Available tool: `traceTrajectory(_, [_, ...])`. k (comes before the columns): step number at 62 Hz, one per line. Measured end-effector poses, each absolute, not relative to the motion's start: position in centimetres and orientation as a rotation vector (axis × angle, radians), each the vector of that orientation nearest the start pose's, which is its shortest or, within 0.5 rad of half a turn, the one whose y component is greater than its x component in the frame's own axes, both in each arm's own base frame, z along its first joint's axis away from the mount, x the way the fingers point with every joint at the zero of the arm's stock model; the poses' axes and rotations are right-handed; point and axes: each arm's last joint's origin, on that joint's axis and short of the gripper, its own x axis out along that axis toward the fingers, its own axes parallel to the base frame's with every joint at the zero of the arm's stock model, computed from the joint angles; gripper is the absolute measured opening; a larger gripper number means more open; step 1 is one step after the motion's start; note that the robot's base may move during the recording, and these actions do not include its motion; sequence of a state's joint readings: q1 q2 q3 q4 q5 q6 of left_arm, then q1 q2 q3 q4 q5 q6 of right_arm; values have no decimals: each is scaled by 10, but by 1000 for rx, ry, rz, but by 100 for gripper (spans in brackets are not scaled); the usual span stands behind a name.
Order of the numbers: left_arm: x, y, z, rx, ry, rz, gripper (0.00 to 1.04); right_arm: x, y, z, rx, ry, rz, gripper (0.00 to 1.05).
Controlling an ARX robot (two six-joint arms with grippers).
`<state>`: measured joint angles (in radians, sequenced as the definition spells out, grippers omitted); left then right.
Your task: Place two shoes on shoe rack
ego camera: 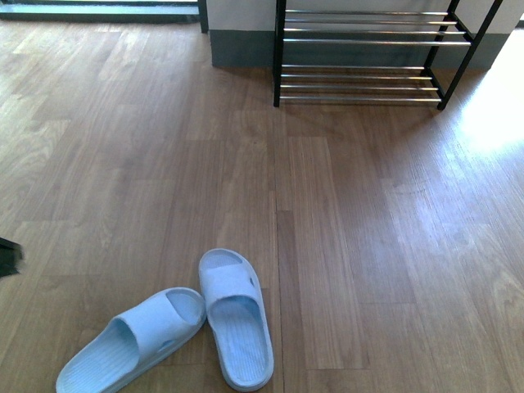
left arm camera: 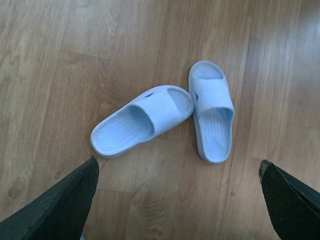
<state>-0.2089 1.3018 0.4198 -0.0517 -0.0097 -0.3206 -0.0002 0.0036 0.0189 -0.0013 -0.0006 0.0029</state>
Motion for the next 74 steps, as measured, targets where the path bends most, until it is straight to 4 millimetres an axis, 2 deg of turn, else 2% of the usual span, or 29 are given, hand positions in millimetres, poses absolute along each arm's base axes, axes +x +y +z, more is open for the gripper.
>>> traceTrajectory(6, [238,-45,106,-34,1022,-89,95,97,0,170,3,-14,0,95])
traceTrajectory(14, [261,-43,60,63,1148,-111,95,97,0,170,3,-14,0,95])
traceTrajectory(23, [275,-45,19,119,1251,-138,95,97,0,170,3,-14,0,95])
traceTrajectory(30, [276,-52,-16,202,1316,-203,95,97,0,170,3,-14,0,95])
traceTrajectory(37, [274,-57,-33,274,1328,-264,95,97,0,170,3,-14,0,95])
traceTrajectory(42, [281,-58,-48,322,1308,-281,95,97,0,170,3,-14,0,95])
traceTrajectory(49, [288,-57,-66,337,1315,-298,95,97,0,170,3,-14,0,95])
traceTrajectory(57, [286,-57,-85,349,1357,-330,95,97,0,170,3,-14,0,95])
traceTrajectory(74, [291,-69,-109,328,1339,-435,95,97,0,170,3,-14,0,95])
